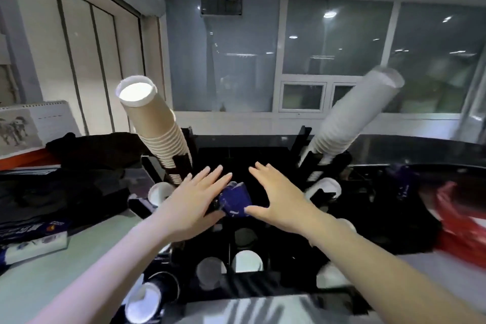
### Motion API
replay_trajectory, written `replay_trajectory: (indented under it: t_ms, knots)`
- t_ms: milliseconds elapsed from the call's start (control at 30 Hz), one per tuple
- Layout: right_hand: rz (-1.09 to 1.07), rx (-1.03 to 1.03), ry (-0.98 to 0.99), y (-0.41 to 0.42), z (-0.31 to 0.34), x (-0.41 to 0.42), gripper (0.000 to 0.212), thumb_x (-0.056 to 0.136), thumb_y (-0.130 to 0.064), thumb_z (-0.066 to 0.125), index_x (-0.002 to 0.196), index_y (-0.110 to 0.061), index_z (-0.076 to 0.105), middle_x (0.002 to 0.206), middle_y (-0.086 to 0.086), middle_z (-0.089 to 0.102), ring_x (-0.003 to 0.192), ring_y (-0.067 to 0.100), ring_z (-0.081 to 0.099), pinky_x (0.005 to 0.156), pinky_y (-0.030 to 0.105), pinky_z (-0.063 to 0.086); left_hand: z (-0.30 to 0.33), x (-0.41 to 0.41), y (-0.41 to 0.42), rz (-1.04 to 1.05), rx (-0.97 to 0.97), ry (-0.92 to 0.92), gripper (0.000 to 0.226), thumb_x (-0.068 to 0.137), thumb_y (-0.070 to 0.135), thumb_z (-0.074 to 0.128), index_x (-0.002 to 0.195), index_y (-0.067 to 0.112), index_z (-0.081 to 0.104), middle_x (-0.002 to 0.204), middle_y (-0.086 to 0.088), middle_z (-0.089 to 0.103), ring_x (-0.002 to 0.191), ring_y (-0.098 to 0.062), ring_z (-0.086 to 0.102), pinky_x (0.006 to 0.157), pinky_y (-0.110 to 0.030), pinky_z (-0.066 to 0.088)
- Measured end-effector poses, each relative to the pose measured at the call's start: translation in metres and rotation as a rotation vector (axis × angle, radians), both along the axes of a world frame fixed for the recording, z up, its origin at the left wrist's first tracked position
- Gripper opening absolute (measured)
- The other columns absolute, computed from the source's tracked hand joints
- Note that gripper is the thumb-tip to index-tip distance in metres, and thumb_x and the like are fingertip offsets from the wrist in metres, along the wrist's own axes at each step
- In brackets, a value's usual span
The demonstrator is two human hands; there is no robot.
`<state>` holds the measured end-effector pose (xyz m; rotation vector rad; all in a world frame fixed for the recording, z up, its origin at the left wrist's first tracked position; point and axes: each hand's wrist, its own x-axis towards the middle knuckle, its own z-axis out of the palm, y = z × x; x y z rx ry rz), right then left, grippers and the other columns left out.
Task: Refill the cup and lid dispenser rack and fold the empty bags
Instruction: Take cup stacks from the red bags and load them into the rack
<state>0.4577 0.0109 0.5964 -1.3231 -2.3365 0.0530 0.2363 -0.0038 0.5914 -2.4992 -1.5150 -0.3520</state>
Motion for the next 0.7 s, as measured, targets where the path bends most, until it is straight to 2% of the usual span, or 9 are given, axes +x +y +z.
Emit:
replay_trajectory:
  t_ms: [133, 233, 367, 500, 600, 700]
  knots:
    - [-0.090, 0.055, -0.153, -0.039, -0.011, 0.095, 0.087, 0.085, -0.051, 0.064, 0.152, -0.019, 0.019, 0.161, 0.000, 0.011, 0.148, 0.018, 0.002, 0.119, 0.041, 0.017, -0.006, 0.091, -0.010, -0.108, 0.079, 0.029, 0.079, 0.093, 0.050, 0.047, 0.152, 0.033, -0.003, 0.161, 0.006, -0.003, 0.148, -0.019, -0.004, 0.118, -0.042, 0.005]
    - [-0.167, 0.050, -0.167, -0.071, -0.023, 0.168, 0.081, 0.088, -0.053, 0.058, 0.152, -0.020, 0.020, 0.160, -0.001, 0.016, 0.148, 0.017, 0.004, 0.118, 0.044, 0.017, -0.018, 0.166, -0.022, -0.201, 0.118, 0.034, 0.075, 0.094, 0.049, 0.044, 0.152, 0.033, -0.001, 0.161, 0.008, 0.001, 0.148, -0.016, -0.001, 0.118, -0.042, 0.004]
    - [-0.313, 0.035, -0.139, -0.117, -0.038, 0.262, 0.071, 0.090, -0.049, 0.057, 0.149, -0.022, 0.029, 0.157, -0.001, 0.027, 0.147, 0.018, 0.011, 0.118, 0.041, 0.016, -0.032, 0.279, -0.038, -0.381, 0.119, 0.025, 0.068, 0.095, 0.046, 0.044, 0.153, 0.031, 0.010, 0.160, 0.007, 0.012, 0.148, -0.014, 0.007, 0.119, -0.041, 0.007]
    - [-0.509, 0.064, -0.051, -0.162, -0.052, 0.354, 0.064, 0.087, -0.041, 0.065, 0.143, -0.022, 0.041, 0.149, -0.002, 0.042, 0.141, 0.018, 0.027, 0.114, 0.027, 0.014, -0.044, 0.385, -0.050, -0.487, 0.083, 0.022, 0.066, 0.096, 0.047, 0.042, 0.152, 0.032, 0.012, 0.160, 0.007, 0.014, 0.148, -0.014, 0.007, 0.119, -0.041, 0.005]
    - [-0.672, 0.054, -0.010, -0.194, -0.063, 0.415, 0.062, 0.086, -0.041, 0.066, 0.142, -0.026, 0.043, 0.146, -0.006, 0.044, 0.139, 0.017, 0.032, 0.114, 0.033, 0.024, -0.054, 0.453, -0.057, -0.521, 0.070, -0.003, 0.065, 0.096, 0.046, 0.044, 0.152, 0.030, 0.015, 0.159, 0.005, 0.017, 0.147, -0.017, 0.009, 0.118, -0.045, 0.007]
    - [-0.815, 0.045, 0.044, -0.223, -0.076, 0.467, 0.057, 0.085, -0.039, 0.067, 0.138, -0.027, 0.047, 0.140, -0.007, 0.050, 0.133, 0.017, 0.038, 0.107, 0.033, 0.031, -0.065, 0.522, -0.065, -0.581, 0.049, -0.070, 0.064, 0.094, 0.042, 0.046, 0.150, 0.027, 0.022, 0.157, 0.001, 0.024, 0.145, -0.020, 0.017, 0.117, -0.045, 0.012]
